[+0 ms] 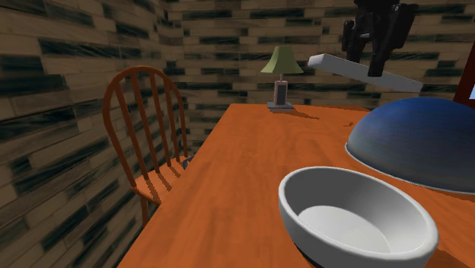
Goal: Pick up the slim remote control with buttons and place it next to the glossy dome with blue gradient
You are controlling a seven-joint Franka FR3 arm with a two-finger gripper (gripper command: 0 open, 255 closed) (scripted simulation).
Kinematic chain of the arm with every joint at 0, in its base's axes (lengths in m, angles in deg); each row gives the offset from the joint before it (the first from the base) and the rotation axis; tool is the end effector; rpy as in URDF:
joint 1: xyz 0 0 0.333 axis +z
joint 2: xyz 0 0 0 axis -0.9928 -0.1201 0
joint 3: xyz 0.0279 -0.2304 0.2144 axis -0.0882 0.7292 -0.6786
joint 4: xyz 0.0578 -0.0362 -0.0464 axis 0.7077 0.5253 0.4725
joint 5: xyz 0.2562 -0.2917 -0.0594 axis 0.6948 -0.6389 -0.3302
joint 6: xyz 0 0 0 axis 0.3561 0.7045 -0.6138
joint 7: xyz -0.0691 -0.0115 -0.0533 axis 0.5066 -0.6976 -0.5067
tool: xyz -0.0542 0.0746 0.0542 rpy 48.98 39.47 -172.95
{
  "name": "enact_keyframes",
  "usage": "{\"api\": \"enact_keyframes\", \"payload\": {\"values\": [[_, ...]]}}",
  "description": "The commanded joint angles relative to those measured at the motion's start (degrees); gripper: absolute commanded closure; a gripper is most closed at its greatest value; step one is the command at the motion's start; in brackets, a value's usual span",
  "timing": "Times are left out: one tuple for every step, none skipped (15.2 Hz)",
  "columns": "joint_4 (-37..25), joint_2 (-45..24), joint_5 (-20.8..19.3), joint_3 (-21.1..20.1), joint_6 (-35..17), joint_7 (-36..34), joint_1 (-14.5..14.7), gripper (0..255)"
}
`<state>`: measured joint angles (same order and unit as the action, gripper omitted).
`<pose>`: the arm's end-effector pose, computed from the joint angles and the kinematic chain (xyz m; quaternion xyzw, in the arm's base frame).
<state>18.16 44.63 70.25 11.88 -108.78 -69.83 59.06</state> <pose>0.5712 0.0343 0.6028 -0.8534 0.5212 -0.0007 0.0100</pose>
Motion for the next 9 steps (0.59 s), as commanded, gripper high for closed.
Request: {"api": "enact_keyframes", "payload": {"values": [[-0.15, -0.37, -0.09, 1.26, -0.19, 2.75, -1.4, 255], [-0.51, -0.66, -0.18, 1.85, -0.09, 4.0, -2.06, 255], [-0.94, -1.02, -0.29, 2.42, 0.03, 5.22, -2.7, 255], [-1.45, -1.44, -0.42, 2.98, 0.16, 6.42, -3.33, 255], [-2.04, -1.92, -0.57, 3.53, 0.32, 7.59, -3.95, 255], [-2.7, -2.46, -0.74, 4.08, 0.49, 8.75, -4.56, 255], [-3.45, -3.06, -0.93, 4.62, 0.69, 9.89, -5.14, 255], [-4.28, -3.72, -1.13, 5.13, 0.91, 11.01, -5.73, 255], [-5.2, -4.45, -1.34, 5.62, 1.15, 12.11, -6.31, 255]]}}
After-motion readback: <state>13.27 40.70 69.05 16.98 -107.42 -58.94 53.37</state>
